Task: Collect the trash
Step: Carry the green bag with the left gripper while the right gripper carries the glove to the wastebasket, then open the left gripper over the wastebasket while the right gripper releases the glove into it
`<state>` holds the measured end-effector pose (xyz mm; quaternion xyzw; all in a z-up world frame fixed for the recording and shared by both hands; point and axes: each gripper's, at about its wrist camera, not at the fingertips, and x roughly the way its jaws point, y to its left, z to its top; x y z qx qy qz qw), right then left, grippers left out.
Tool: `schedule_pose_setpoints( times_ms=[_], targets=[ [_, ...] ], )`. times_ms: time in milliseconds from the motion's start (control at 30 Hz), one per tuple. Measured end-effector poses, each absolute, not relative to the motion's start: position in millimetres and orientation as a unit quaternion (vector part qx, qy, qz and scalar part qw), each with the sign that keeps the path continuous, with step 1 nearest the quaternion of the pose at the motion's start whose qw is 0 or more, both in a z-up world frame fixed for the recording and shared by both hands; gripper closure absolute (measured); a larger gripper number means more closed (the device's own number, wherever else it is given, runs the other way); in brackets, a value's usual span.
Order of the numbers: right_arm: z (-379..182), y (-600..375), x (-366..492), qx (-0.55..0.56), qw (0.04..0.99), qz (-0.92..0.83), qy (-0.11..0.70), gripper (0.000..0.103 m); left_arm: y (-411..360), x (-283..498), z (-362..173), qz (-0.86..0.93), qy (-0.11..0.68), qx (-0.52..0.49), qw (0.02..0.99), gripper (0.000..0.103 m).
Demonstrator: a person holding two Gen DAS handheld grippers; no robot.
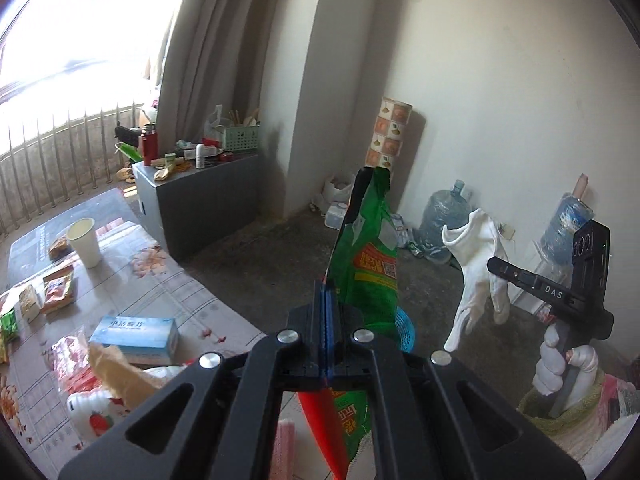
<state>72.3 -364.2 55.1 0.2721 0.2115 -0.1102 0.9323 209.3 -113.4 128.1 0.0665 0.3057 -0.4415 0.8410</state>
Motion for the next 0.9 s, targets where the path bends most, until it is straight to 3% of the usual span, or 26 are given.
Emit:
schedule_pose_setpoints(
  times_ms=[267,433,667,800,900],
  targets=[
    [-6.0,-434.9,40.9,0.347,0.890,-0.191,0.226,0.097,-287.5,229.2,76.1,-0.479,0.348,0.177,0.786,0.103],
    [-51.1,-466.3,29.0,0.394,0.860,-0.217,0.242,0.097,-378.4,256.6,12.8,-0.464,0.423,0.172,0.759,0.103],
    [-99.8,-492.1,26.9,0.437,0.826,-0.234,0.269,0.097,-463.1,282.9,-67.5,-0.455,0.414,0.148,0.774,0.102],
    [-118.1,-500.6,28.4,0.450,0.813,-0.240,0.282,0.097,-496.3,299.4,-132.3,-0.419,0.459,0.188,0.761,0.071],
    [-130.3,-504.6,32.9,0.456,0.806,-0.240,0.291,0.097,-490.5,312.6,-155.8,-0.393,0.487,0.177,0.760,0.071]
  ],
)
